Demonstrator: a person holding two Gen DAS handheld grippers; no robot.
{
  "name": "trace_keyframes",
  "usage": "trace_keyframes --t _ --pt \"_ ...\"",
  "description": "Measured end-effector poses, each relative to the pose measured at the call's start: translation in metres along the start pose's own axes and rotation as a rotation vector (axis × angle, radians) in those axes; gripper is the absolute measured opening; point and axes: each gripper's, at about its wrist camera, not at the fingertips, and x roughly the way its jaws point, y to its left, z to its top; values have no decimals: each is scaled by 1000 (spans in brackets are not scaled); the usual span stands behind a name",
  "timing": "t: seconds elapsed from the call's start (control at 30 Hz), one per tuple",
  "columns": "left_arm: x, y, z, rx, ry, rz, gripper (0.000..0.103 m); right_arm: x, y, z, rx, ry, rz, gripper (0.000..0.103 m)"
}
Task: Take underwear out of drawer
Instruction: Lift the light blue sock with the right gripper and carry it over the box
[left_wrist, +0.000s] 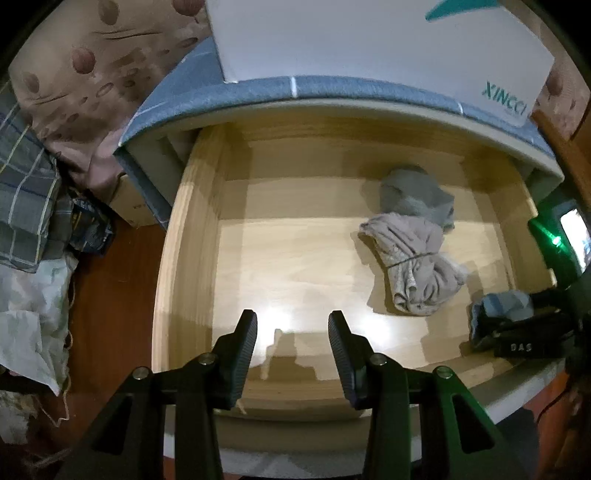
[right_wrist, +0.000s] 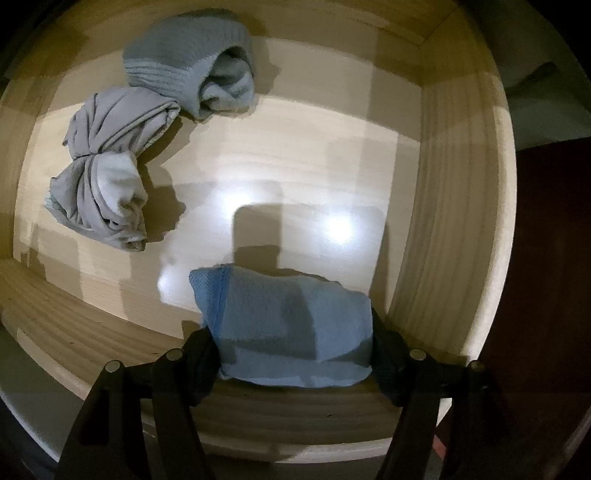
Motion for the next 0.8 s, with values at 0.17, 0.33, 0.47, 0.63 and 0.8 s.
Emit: trace_keyframes --t 0.17,0.33,0.47,0.63,0.8 --pt "-1 12 2 -64 -14 -19 41 4 3 5 4 20 -11 67" --pt "1 24 2 -131 -19 -37 41 5 0 3 30 -23 6 63" --pt "0 26 3 -137 -28 -32 41 0 -1 0 53 -83 33 61" --pt "-1 25 2 -129 -35 -14 41 -8 -4 0 77 -149 49 60" --pt "0 26 2 -134 -36 -16 41 -25 3 -2 75 -247 38 60"
